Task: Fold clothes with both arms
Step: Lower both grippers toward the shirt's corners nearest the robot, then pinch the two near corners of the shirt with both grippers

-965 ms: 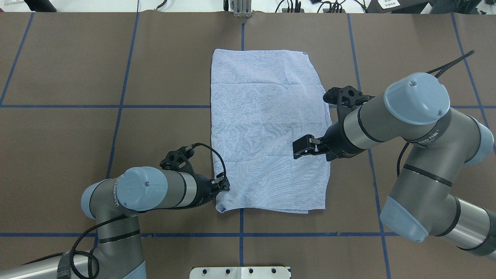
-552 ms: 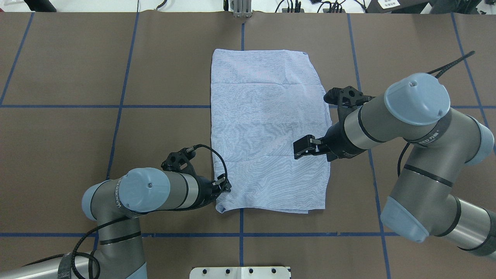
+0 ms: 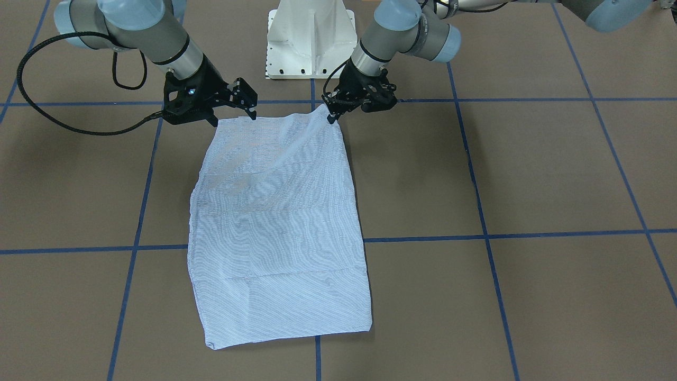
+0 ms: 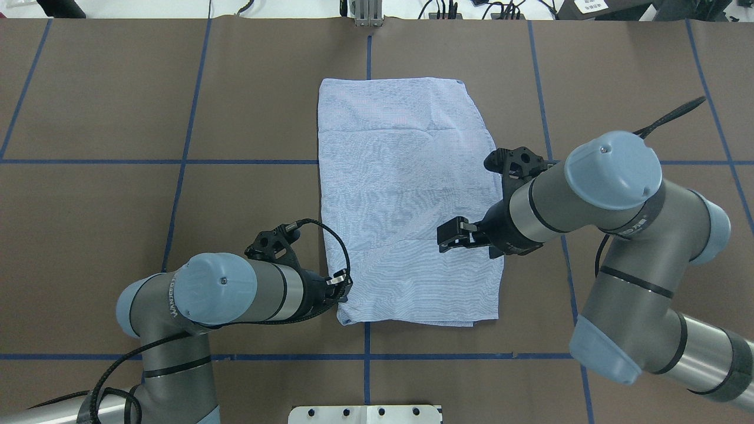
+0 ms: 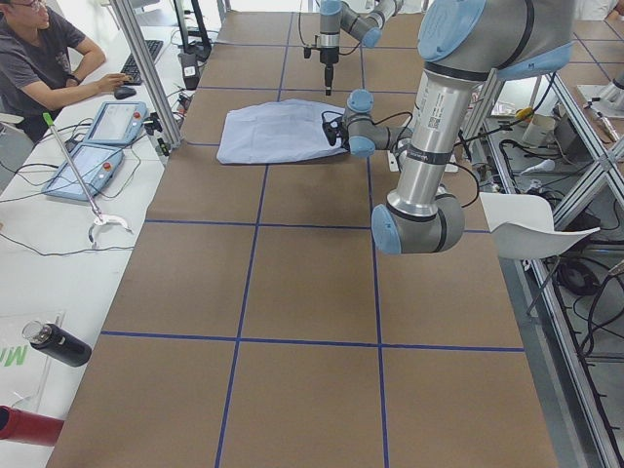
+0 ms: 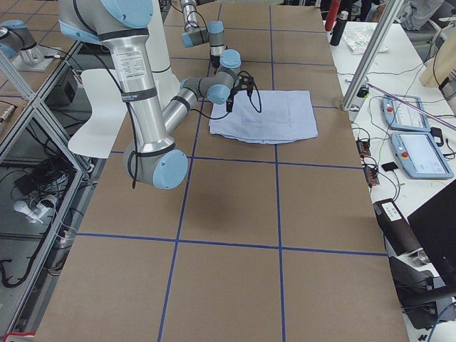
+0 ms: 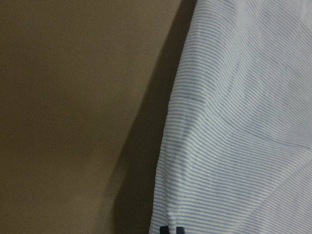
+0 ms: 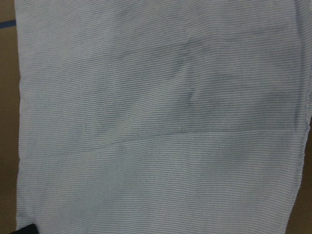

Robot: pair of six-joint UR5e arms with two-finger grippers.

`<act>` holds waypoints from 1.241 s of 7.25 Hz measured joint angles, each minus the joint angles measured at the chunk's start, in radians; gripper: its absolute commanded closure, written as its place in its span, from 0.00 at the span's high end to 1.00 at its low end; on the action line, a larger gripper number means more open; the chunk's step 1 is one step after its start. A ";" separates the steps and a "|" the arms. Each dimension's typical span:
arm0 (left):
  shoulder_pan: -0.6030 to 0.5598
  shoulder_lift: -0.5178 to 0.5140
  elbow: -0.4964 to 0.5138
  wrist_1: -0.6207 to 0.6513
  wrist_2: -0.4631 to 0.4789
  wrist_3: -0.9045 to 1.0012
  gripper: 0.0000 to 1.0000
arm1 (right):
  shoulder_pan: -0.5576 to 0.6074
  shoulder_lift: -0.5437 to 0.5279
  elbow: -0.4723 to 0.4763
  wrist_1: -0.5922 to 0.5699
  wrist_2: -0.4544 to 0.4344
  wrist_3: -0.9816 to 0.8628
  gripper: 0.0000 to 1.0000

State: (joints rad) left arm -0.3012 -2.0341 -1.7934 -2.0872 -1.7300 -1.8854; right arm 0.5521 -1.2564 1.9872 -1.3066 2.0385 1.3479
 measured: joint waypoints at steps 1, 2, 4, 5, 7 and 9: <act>0.000 -0.001 -0.006 0.010 -0.009 0.000 0.00 | -0.053 0.000 -0.005 0.000 -0.066 0.082 1.00; 0.000 -0.001 -0.003 0.011 -0.011 0.001 0.00 | -0.101 -0.006 -0.011 -0.003 -0.127 0.154 1.00; 0.000 -0.001 0.005 0.008 -0.010 0.004 0.00 | -0.159 -0.012 -0.020 -0.051 -0.191 0.244 1.00; 0.001 -0.001 0.008 0.006 -0.010 0.004 0.00 | -0.173 -0.012 -0.024 -0.082 -0.199 0.262 1.00; 0.001 -0.001 0.014 0.003 -0.009 0.005 0.00 | -0.197 -0.002 -0.056 -0.102 -0.207 0.303 1.00; 0.001 -0.001 0.015 0.003 -0.008 0.005 0.00 | -0.215 0.004 -0.088 -0.104 -0.210 0.336 1.00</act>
State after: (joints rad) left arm -0.3007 -2.0356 -1.7781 -2.0846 -1.7381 -1.8807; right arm 0.3370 -1.2525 1.8992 -1.4109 1.8290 1.6842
